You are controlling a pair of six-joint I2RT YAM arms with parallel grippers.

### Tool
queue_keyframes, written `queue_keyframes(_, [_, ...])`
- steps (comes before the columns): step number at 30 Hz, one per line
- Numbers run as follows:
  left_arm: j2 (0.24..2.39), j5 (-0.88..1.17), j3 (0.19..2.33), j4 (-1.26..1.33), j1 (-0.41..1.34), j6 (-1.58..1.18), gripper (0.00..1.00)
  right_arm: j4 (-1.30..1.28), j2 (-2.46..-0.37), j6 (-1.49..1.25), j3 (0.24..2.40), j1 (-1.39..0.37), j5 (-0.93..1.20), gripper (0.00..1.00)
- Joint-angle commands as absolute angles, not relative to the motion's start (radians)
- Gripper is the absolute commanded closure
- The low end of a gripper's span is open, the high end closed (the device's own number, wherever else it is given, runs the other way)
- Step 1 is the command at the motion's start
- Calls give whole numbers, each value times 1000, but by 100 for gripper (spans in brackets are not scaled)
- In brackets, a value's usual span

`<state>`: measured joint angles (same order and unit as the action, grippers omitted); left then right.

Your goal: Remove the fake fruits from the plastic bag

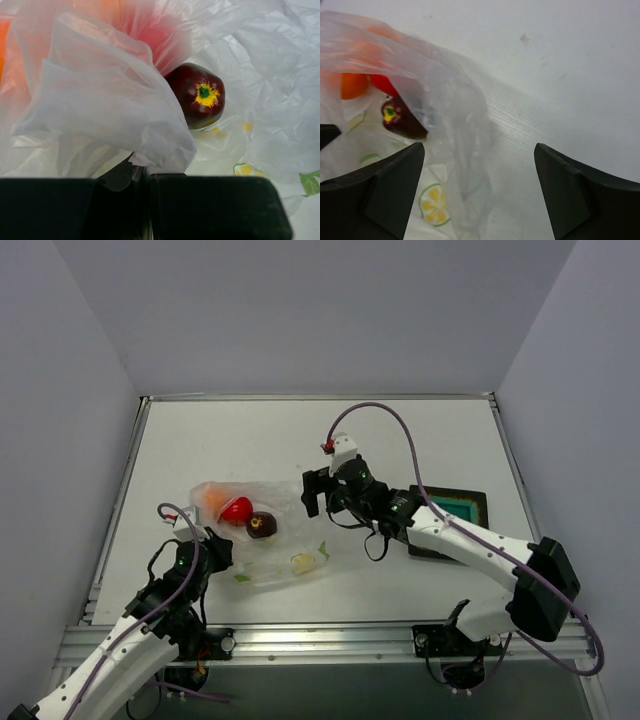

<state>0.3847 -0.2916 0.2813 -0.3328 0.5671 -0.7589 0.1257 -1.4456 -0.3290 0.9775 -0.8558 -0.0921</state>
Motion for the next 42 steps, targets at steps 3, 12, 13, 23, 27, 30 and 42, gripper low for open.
queue_keyframes(3, [365, -255, 288, -291, 563, -719, 98, 41, -1322, -268, 1106, -962, -196, 16])
queue_keyframes(12, [374, -218, 287, -270, 563, -699, 98, 147, -1596, -319, 1235, -1121, -35, 72])
queue_keyframes(13, [373, -219, 287, -275, 563, -699, 98, 156, -1623, -319, 1241, -1129, -41, 71])
queue_keyframes(23, [324, -235, 281, -304, 561, -712, 98, 170, -1865, -295, 1316, -1137, -173, 29])
queue_keyframes(27, [316, -239, 279, -310, 563, -716, 98, 170, -1920, -285, 1350, -1135, -276, 22])
queue_keyframes(30, [313, -241, 278, -310, 561, -718, 98, 170, -1956, -281, 1379, -1131, -288, 18])
queue_keyframes(42, [331, -255, 281, -301, 561, -719, 98, 176, -2008, -302, 1401, -1114, -291, 37])
